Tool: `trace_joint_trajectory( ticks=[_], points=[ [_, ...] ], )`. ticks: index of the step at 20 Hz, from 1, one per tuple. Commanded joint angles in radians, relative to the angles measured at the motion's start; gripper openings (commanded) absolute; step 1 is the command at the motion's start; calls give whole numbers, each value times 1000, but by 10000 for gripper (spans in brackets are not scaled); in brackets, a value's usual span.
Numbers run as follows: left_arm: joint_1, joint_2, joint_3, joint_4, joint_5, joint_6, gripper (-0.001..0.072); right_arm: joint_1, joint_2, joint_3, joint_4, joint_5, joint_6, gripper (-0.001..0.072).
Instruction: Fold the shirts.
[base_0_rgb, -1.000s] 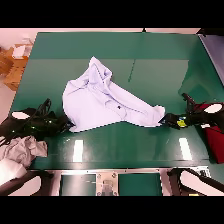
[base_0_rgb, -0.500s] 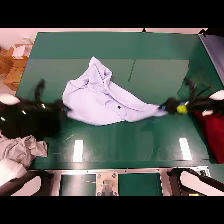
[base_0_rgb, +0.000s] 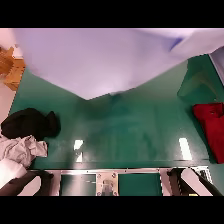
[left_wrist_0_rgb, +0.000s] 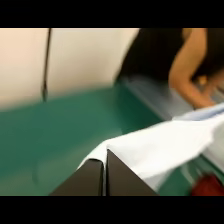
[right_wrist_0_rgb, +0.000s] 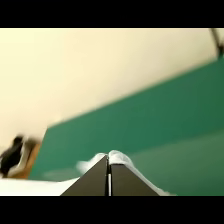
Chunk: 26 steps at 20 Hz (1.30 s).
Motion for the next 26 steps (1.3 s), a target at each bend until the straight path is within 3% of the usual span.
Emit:
trace_joint_trajectory(
  ticks=[1,9,14,17,19,22,24,26],
  points=[
    [1,56,225,126,132,-46,24,-107,95,166,19,-71,57,12],
    [1,90,151,227,121,-46,25,-106,164,242,-4,-172,55,12],
    [1,42,-218,243,117,-21,25,39,40,105,-4,-178,-29,12],
    [-13,-98,-458,121,179,105,25,273,-72,-87,-101,-306,-87,13],
    [-53,-234,-556,109,270,174,25,404,-171,-222,-211,-500,-87,13],
    [-117,-483,-578,78,439,264,25,503,-356,-342,-240,-771,-87,13],
    [-132,-634,-574,-27,554,309,25,519,-506,-341,-222,-832,-83,13],
    [-123,-744,-549,-125,572,348,25,510,-626,-328,-174,-838,-83,13]
  ],
)
